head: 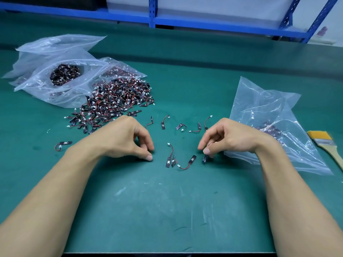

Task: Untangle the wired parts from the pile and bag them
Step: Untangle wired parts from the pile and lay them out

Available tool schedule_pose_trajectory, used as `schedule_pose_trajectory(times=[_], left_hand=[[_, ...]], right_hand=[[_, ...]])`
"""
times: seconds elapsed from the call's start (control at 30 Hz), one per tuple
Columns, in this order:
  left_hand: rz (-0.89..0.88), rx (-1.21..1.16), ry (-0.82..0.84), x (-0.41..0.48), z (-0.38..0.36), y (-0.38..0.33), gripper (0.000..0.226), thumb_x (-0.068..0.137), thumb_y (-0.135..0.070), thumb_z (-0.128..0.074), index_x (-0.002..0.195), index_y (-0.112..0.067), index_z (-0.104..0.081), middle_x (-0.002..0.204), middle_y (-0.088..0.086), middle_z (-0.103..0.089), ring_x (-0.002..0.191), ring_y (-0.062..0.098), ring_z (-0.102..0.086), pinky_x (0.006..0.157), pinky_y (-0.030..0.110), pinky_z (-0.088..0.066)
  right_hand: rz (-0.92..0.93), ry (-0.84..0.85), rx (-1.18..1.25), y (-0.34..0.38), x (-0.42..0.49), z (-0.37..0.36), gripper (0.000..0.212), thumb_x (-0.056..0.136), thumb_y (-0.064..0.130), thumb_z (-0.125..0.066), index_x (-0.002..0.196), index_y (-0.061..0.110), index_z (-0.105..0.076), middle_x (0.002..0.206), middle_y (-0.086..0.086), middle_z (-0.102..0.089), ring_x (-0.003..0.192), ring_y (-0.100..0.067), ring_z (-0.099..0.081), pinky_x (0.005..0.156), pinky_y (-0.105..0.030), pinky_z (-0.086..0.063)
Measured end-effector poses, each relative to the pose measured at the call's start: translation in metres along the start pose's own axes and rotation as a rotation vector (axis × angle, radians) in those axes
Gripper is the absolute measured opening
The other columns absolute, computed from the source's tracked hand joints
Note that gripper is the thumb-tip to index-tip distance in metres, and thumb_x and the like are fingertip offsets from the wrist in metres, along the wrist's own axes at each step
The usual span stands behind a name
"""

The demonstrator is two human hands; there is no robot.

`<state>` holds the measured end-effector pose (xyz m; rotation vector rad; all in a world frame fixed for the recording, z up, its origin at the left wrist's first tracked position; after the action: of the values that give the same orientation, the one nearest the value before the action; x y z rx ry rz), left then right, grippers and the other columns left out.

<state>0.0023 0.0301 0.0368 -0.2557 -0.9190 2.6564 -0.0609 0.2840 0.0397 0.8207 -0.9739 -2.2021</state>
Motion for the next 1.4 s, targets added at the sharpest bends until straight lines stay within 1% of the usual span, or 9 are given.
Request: schedule_pose_trajectory(times=[0.13,0.2,0.33,0.43,0.77,0.97,1.13,1.3,1.4], left_hand=[[0.0,0.017,-0.06,0.003,0.002,0.001,0.018,0.067,-0.04,-0.09,0.078,-0.036,-0.076,0.067,-0.023,-0.07,0.056,-0.004,-0.055,0.055,0.009,-0.036],[-0.01,0.033,-0.099,0.004,0.003,0.001,0.018,0.066,-0.041,-0.089,0.078,-0.037,-0.076,0.065,-0.025,-0.069,0.056,-0.005,-0.054,0.055,0.008,-0.035],[-0.025,0.046,-0.115,0.006,-0.001,0.0,0.019,0.067,-0.041,-0.09,0.078,-0.035,-0.076,0.065,-0.025,-0.069,0.053,-0.004,-0.053,0.054,0.011,-0.035],[-0.053,0.034,-0.146,0.007,-0.002,-0.001,0.018,0.067,-0.039,-0.09,0.078,-0.033,-0.076,0.065,-0.024,-0.069,0.049,-0.001,-0.049,0.05,0.009,-0.033],[-0.083,-0.006,-0.538,-0.002,0.025,0.004,0.008,0.083,-0.031,-0.079,0.076,-0.033,-0.075,0.064,-0.027,-0.064,0.043,0.008,-0.034,0.047,0.013,-0.028],[-0.035,0.006,-0.65,-0.002,0.028,0.013,0.014,0.087,-0.032,-0.075,0.073,-0.031,-0.073,0.061,-0.024,-0.063,0.043,0.006,-0.039,0.05,0.02,-0.033],[0.01,-0.001,-0.708,0.0,0.029,0.022,0.015,0.087,-0.032,-0.074,0.072,-0.029,-0.073,0.062,-0.024,-0.063,0.043,0.007,-0.039,0.053,0.022,-0.034],[0.071,0.019,-0.718,0.004,0.026,0.032,0.015,0.089,-0.03,-0.072,0.074,-0.027,-0.072,0.054,-0.031,-0.055,0.045,0.005,-0.042,0.053,0.024,-0.031],[0.091,0.043,-0.709,0.006,0.024,0.035,0.006,0.09,-0.028,-0.072,0.084,-0.029,-0.074,0.055,-0.034,-0.053,0.049,0.003,-0.043,0.056,0.025,-0.032]], right_hand=[[-0.076,-0.101,-0.1,-0.005,0.0,0.004,0.054,0.064,0.064,-0.074,0.088,0.015,-0.077,0.051,-0.004,-0.053,0.052,-0.017,-0.046,0.058,-0.027,-0.033],[-0.076,-0.182,-0.042,-0.006,0.0,0.011,0.059,0.072,0.061,-0.072,0.09,0.004,-0.073,0.054,-0.004,-0.038,0.052,-0.019,-0.038,0.052,-0.023,-0.033],[-0.053,-0.165,-0.04,0.0,-0.002,0.009,0.009,0.09,0.022,-0.069,0.089,0.018,-0.077,0.049,-0.004,-0.056,0.05,-0.019,-0.039,0.047,-0.021,-0.031],[-0.065,-0.106,-0.094,0.0,-0.001,0.003,0.015,0.092,0.006,-0.062,0.09,0.017,-0.072,0.058,-0.005,-0.068,0.051,-0.017,-0.04,0.048,-0.021,-0.031],[-0.068,-0.046,-0.194,0.001,0.003,-0.005,0.016,0.096,0.011,-0.059,0.081,0.016,-0.064,0.065,0.0,-0.072,0.046,-0.005,-0.042,0.044,-0.013,-0.03],[-0.05,-0.068,-0.245,-0.001,0.003,-0.004,0.009,0.086,0.028,-0.078,0.078,0.026,-0.074,0.052,0.001,-0.066,0.044,-0.006,-0.047,0.047,-0.014,-0.034],[0.005,-0.237,-0.148,0.003,0.0,0.009,0.016,0.08,0.047,-0.08,0.091,0.036,-0.077,0.046,0.003,-0.031,0.047,-0.015,-0.023,0.045,-0.021,-0.02],[0.034,-0.606,0.02,-0.006,0.001,0.028,0.027,0.091,0.041,-0.069,0.075,0.02,-0.074,0.059,-0.016,-0.038,0.061,-0.018,-0.027,0.06,-0.029,-0.027],[-0.021,-0.739,0.04,-0.019,0.005,0.034,0.028,0.093,0.034,-0.068,0.072,0.017,-0.071,0.058,-0.005,-0.04,0.057,-0.018,-0.03,0.058,-0.03,-0.027]])
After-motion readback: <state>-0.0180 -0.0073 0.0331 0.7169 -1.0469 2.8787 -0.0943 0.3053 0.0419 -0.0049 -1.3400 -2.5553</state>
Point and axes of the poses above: each hand's wrist, its own x-axis towards the middle knuckle, its own z-axis out of the back of the hand, y = z × x, the point moved 5 cm from there along x, towards the middle knuckle
